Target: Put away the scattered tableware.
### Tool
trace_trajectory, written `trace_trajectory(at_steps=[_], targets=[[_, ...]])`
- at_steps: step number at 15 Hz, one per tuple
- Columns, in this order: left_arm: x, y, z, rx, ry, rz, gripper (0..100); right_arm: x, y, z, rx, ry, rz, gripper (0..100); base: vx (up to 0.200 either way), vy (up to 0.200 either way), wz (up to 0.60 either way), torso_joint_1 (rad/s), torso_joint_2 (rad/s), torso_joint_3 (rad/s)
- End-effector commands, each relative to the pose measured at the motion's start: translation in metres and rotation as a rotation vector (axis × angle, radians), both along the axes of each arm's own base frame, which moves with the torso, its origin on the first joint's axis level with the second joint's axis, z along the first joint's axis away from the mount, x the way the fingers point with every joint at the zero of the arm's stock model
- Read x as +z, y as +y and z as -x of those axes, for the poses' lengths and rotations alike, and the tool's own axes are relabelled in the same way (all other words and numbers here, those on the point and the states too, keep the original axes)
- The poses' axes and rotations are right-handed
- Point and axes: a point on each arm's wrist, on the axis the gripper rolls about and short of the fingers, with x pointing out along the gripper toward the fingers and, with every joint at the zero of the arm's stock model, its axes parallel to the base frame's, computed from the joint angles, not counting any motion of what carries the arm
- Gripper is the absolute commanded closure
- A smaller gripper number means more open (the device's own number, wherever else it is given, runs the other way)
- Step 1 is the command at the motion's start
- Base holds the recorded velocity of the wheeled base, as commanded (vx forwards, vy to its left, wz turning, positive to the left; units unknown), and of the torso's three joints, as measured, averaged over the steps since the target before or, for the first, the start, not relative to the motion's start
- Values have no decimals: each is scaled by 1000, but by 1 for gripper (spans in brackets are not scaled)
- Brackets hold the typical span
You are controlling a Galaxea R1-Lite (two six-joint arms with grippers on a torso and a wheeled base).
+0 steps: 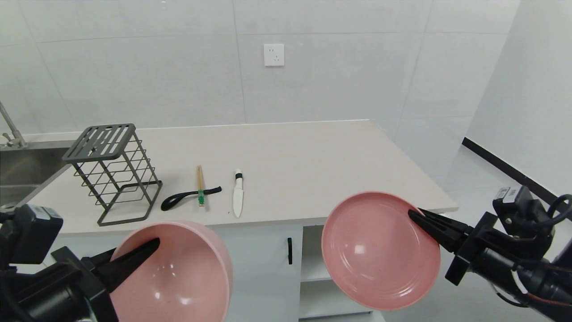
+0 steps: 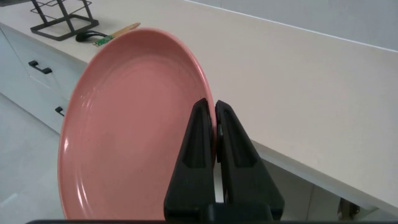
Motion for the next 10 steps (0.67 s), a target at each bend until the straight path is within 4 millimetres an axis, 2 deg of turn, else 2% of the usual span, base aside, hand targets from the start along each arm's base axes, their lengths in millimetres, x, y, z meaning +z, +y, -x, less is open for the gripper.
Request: trace_trajectory(at_steps=[1,10], targets=[[0,0,0,-1,0,0,100,0,0,0,2,1,1,100,0,0,0,-183,422,232],[-1,0,0,-1,6,-3,100,-1,0,1,2,3,2,100,0,0,0,-212,518,298]])
